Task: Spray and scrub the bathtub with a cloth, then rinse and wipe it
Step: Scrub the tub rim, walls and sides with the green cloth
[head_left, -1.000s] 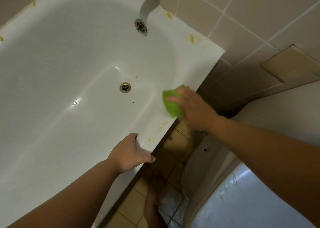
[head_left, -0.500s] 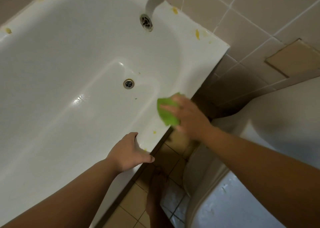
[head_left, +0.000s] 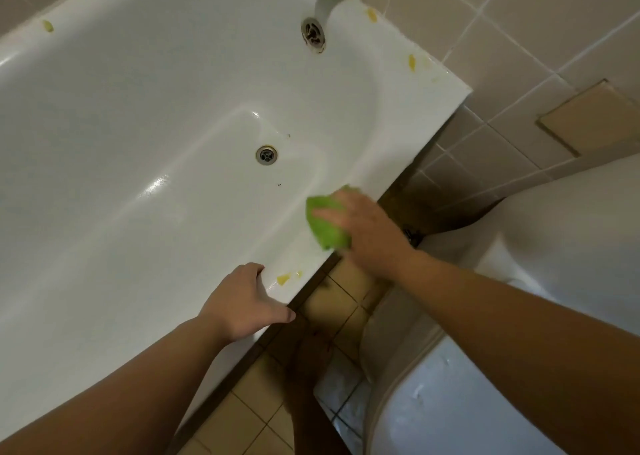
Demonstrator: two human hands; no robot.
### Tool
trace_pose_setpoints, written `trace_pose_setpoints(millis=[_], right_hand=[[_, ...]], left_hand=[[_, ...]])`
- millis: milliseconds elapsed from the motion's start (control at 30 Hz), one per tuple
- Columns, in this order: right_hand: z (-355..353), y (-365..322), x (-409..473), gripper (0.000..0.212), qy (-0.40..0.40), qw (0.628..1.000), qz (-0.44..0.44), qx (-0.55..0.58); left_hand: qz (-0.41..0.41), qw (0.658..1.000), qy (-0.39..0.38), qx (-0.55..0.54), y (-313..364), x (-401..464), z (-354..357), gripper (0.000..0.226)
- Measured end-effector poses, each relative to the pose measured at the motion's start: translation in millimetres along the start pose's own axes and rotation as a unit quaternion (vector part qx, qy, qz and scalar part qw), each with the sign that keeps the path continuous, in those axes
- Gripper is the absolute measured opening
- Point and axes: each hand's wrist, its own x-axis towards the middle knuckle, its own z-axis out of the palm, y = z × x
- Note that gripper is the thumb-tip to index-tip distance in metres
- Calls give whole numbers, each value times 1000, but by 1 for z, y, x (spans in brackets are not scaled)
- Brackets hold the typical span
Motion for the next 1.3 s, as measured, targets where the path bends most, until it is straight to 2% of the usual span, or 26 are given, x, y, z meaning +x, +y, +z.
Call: trace_pose_setpoints(millis=[100,200,267,333,400,467,567,633,667,733,800,867,933,1033,1100,1167,1233,1300], right_hand=[[-16,21,14,62,59,986,156,9],[2,-6,26,54,104,964,245,-5],[15,-39,20,58,92,971,220,2],[22,-57,-1,63,44,989,142,18],[18,-46,-15,61,1,998,66,21],[11,-20,-12,55,10,999,38,-7],[10,-1,6,49,89,986,144,-1],[20,-15,20,44,141,965,220,26],[26,-30,23,41,149,963,221,34],[43,-69,18,30,125,983,128,46],[63,-102,-4,22,57,997,4,52],[70,-100,-22,33,27,997,-66,34],[56,-68,-15,44,33,999,-41,12],[28,-30,10,37,85,989,119,-33],[28,-37,22,36,142,972,184,-26],[38,-64,22,33,159,970,186,-8],[54,-94,8,31,115,983,144,20],[70,-117,-14,35,65,995,65,38]], left_hand=[[-9,1000,-3,18,-14,-14,-3,99],[-19,999,2,29,-27,-28,-3,107],[-28,999,4,33,-32,-33,-2,109],[-28,999,9,33,-34,-37,1,111],[-24,999,17,29,-35,-38,5,112],[-21,999,25,22,-38,-39,8,112],[-16,999,36,14,-45,-39,11,111],[-13,999,36,9,-48,-40,12,111],[-15,999,36,7,-49,-40,12,112],[-16,999,37,2,-50,-42,11,114],[-11,999,39,1,-52,-44,10,112],[-11,999,36,3,-58,-48,9,106],[-16,999,35,9,-66,-53,9,110],[-23,999,30,16,-77,-61,9,112],[-25,999,33,15,-81,-67,10,110],[-25,999,40,22,-84,-72,10,108],[-27,998,47,29,-87,-76,12,108],[-27,998,51,34,-89,-78,14,109]])
